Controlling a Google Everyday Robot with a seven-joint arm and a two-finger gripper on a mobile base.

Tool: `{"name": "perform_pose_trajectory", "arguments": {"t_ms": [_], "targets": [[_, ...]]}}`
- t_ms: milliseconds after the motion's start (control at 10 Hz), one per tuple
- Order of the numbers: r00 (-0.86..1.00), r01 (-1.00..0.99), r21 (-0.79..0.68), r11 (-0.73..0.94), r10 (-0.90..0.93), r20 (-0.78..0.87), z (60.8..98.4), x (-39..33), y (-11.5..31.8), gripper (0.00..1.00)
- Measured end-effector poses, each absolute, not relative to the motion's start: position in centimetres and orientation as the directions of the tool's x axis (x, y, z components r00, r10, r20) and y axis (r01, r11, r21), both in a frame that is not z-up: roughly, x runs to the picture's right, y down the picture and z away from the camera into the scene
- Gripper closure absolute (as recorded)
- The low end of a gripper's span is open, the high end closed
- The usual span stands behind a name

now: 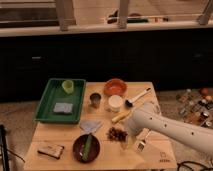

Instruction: Place grapes in metal cup

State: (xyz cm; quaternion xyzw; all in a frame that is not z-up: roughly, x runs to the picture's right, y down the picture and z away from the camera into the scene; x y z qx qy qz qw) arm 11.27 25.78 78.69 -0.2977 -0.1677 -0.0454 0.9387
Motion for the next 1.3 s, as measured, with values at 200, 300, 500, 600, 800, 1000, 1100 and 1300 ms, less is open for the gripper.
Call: {"name": "perform_pose_trajectory", "arguments": {"t_ms": [200,300,500,600,800,1000,1100,1300], "targets": [[0.931,0.176,-0.545,0.82,0.042,0.363,79.5,11.3,26.0,0.2],[0.929,0.17,-0.548,0.819,0.051,0.366,79.8,11.3,26.1,0.2],[0.927,0.147,-0.557,0.817,0.082,0.365,80.5,11.8,26.4,0.2],[0.928,0.136,-0.562,0.816,0.094,0.361,80.7,12.1,26.4,0.2],[0.931,0.123,-0.567,0.815,0.104,0.35,80.8,12.8,26.4,0.31],[0.933,0.115,-0.569,0.814,0.108,0.343,80.8,13.2,26.3,0.51],[0.934,0.114,-0.57,0.814,0.107,0.34,80.7,13.4,26.3,0.62],[0.936,0.112,-0.57,0.814,0.106,0.336,80.4,13.6,26.0,0.82]]}}
